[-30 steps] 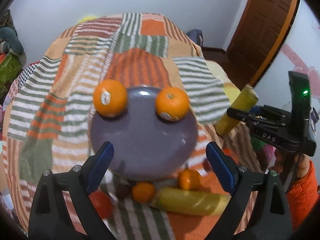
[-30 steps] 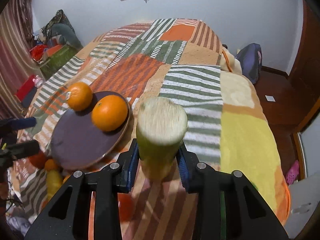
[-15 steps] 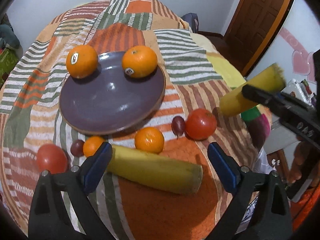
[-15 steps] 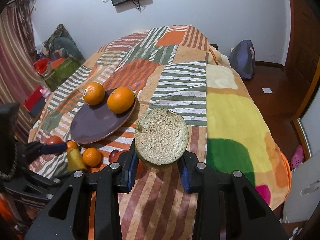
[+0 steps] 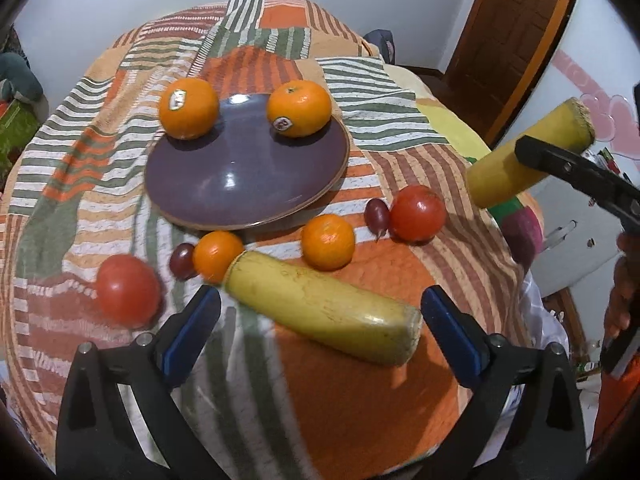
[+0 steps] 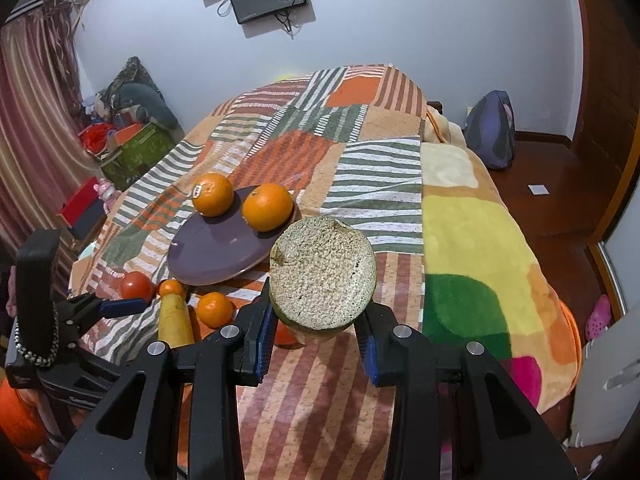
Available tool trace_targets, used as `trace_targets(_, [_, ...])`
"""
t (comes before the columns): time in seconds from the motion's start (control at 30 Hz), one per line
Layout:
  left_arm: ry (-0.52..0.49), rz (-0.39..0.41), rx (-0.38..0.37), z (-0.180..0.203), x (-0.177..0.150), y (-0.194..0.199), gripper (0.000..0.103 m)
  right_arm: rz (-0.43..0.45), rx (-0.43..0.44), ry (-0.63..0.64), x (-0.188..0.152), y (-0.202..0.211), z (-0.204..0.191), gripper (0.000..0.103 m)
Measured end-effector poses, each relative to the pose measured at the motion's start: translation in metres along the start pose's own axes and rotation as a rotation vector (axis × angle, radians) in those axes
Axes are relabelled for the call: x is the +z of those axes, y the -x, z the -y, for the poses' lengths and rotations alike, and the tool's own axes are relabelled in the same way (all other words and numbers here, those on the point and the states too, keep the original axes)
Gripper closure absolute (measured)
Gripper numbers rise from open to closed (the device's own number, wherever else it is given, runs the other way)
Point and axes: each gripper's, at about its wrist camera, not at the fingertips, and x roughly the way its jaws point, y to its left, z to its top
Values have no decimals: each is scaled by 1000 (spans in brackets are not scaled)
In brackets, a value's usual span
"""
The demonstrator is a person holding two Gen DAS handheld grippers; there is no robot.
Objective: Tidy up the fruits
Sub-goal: 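Lift the cylinder with right tool while left tool reaches the lying yellow cylinder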
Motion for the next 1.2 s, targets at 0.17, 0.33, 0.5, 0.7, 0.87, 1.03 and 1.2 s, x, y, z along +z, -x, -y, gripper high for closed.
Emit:
trace_targets(0.17, [-13,4,5,-15,-14,18,0,12,8,4,-1,4,-7,71])
trace_targets(0.33, [-16,6,130,-31,-22,23,0,13,33,27,-3,7,-19,71])
trace_targets(0.5, [118,-49,115,-70,-30,22,0,5,64,53,-8,6,-31,71])
trace_targets(0.7, [137,-4,57,-55,-14,29,0,43,105,43,-4,11,-37,72])
trace_targets(0.87, [105,-30,16,-25,-1,11,0,56,95,86,-1,15,-43,72])
trace_targets(1.03, [149,-66,-17,-18,-2,-9,0,-42,110,65,-22,-9,-37,72])
trace_targets(1.2, [216,-111,-73,-25,0,-20,0,-122,104,51,-45,-19,-33,71])
